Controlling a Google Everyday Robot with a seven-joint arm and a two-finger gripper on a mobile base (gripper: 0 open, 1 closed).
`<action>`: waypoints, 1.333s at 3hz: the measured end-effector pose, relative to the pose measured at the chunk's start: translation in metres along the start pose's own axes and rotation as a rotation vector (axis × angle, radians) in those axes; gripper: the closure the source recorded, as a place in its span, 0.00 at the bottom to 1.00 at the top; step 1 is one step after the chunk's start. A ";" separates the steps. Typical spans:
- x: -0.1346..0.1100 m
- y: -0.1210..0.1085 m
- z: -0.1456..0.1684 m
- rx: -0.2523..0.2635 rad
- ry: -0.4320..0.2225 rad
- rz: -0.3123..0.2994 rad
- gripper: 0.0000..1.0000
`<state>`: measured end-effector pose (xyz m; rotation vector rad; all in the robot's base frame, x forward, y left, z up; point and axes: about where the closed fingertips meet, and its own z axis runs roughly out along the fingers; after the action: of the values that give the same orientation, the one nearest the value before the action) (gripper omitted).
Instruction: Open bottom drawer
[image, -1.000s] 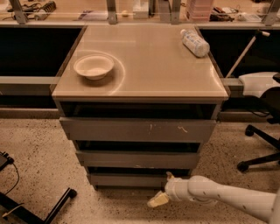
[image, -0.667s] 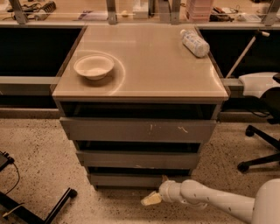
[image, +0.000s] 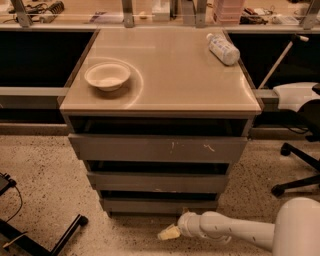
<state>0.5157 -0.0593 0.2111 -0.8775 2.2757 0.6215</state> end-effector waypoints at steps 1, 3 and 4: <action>-0.008 -0.021 0.017 0.111 0.013 0.018 0.00; -0.016 -0.038 0.017 0.182 -0.014 0.011 0.00; -0.025 -0.046 0.007 0.143 -0.018 0.020 0.00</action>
Offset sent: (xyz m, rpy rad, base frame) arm 0.0201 0.0006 -0.0093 -0.0542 -0.0175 -0.0661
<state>0.5660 -0.0753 0.2146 -0.7778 2.2841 0.4673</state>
